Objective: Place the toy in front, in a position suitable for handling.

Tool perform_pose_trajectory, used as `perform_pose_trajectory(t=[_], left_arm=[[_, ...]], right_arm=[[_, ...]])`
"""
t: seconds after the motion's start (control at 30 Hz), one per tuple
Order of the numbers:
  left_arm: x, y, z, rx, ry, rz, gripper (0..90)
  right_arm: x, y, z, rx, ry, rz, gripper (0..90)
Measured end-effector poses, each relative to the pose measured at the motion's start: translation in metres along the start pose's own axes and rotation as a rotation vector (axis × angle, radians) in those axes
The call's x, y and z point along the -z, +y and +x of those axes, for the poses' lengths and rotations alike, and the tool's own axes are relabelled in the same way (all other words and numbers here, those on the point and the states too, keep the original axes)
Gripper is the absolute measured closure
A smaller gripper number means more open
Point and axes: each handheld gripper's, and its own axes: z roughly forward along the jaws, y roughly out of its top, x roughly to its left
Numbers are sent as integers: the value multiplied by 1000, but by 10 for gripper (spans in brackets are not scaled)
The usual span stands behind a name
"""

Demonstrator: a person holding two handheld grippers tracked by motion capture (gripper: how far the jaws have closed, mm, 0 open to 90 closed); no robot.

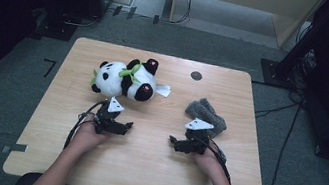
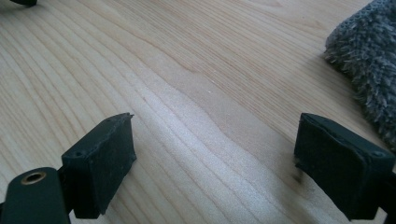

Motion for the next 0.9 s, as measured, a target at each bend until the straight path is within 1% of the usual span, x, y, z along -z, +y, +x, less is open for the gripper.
perform_pose_trajectory(t=[0.5, 0.6, 0.63, 0.67, 0.77, 0.9], left_arm=[[0, 0, 0, -1, 1, 0, 182], [0, 0, 0, 2, 4, 1, 181], [0, 0, -1, 6, 8, 1, 179], [0, 0, -1, 12, 13, 1, 175], [0, 0, -1, 12, 14, 1, 173], [0, 0, -1, 4, 8, 4, 166]], right_arm=[[0, 0, 0, 0, 0, 0, 122], [0, 0, 2, -11, -13, 3, 106], [-1, 0, 3, -22, -21, 3, 94], [-1, 0, 4, -21, -21, 3, 92], [-1, 0, 4, -18, -20, 5, 88], [-2, 1, 4, -12, -15, 14, 59]])
